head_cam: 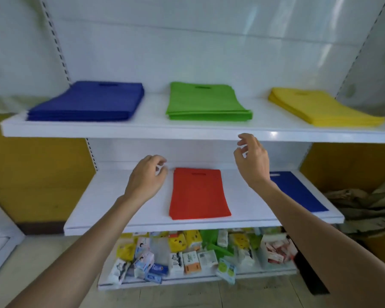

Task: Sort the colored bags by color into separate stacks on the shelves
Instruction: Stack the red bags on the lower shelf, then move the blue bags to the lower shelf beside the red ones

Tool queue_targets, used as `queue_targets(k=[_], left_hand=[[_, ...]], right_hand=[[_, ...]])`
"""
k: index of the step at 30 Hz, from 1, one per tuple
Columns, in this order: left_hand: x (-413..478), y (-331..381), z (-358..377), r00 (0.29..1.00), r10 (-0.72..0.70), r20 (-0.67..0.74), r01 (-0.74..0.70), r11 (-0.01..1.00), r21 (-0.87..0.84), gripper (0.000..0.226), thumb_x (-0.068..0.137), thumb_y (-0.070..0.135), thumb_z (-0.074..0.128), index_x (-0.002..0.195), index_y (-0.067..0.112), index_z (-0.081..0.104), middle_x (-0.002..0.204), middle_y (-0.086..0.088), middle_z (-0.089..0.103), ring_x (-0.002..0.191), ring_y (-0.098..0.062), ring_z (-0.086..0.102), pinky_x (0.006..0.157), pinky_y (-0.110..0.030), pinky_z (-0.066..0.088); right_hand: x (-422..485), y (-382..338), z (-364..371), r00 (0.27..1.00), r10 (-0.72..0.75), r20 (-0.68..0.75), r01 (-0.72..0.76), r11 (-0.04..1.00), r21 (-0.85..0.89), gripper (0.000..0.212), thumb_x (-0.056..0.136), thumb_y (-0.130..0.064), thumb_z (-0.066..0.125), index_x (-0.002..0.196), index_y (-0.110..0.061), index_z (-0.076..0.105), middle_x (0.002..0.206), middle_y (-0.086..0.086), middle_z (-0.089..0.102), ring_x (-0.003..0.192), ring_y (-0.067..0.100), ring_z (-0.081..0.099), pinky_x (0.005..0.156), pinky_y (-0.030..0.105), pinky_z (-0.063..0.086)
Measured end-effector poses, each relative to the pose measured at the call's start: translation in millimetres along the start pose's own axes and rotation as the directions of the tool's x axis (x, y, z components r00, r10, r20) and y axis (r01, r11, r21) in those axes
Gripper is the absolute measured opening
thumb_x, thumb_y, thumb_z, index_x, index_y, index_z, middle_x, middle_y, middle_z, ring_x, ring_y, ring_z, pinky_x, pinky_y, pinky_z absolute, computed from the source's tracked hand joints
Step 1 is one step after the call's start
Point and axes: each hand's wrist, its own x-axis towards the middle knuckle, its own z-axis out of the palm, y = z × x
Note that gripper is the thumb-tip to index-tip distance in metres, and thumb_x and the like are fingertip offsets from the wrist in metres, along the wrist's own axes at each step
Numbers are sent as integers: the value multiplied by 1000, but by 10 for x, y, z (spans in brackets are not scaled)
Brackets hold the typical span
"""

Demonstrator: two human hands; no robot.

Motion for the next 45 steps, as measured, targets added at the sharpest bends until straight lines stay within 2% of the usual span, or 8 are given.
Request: queue_targets(k=[8,11,15,19,28,31,36,45], left_hand=[[337,-372,-1110,976,-18,-219,26,999,33,21,92,18,50,109,11,61,101,2,56,85,-11,51,73,-28,44],[598,-745,-1533,953,-11,-302,34,997,73,20,92,18,51,108,12,61,102,3,58,91,-13,55,79,-26,44],[1101,-1347,-1962,937,-87,-339,130,986,106,21,91,18,52,107,11,63,107,-3,63,100,-19,57,83,-27,42],[1565,-1895,-2198,925,-200,-324,237,968,78,24,91,19,53,111,9,63,114,-6,64,105,-22,58,83,-27,42],[2189,-2375,-2003,932,-348,-104,349,937,-3,41,84,30,65,116,5,61,116,-9,62,106,-22,57,83,-23,39],[2190,-2448,-1968,939,-319,-129,315,948,-47,39,82,26,68,115,6,62,114,-9,64,102,-20,58,81,-22,40],[2209,-2462,-1977,902,-389,-190,365,919,-147,42,81,20,70,118,4,58,109,-12,64,94,-19,59,79,-24,43],[2152,-2382,-1971,905,-240,-352,266,964,27,17,84,16,66,100,9,68,95,-5,70,83,-17,62,69,-21,40]], right_hand=[[456,-936,506,980,-197,-29,199,976,94,30,83,-2,53,113,-5,57,100,8,63,76,20,57,70,39,49],[715,-1309,916,971,-238,-16,238,966,105,30,84,-4,54,113,-4,56,102,8,63,78,23,59,68,39,49],[1064,-1697,1514,975,-222,32,216,969,123,25,86,-6,54,111,-4,57,101,9,63,77,17,54,72,37,48],[1375,-1843,2107,993,-72,95,61,991,118,22,87,-2,48,104,-2,62,100,14,67,91,29,60,79,35,48],[1871,-1936,2803,975,157,158,-157,988,-13,27,89,-17,57,110,-1,58,108,16,63,101,29,57,84,31,43],[1853,-1895,2915,945,230,231,-215,973,-86,40,88,-30,61,112,3,57,111,17,62,105,31,55,85,33,42],[1868,-1841,2944,944,250,214,-246,968,-47,33,86,-23,64,110,-1,60,107,15,64,106,30,55,88,34,44],[1819,-1872,2907,979,121,166,-124,992,10,24,91,-17,57,110,-4,60,88,5,59,85,20,53,76,26,40]])
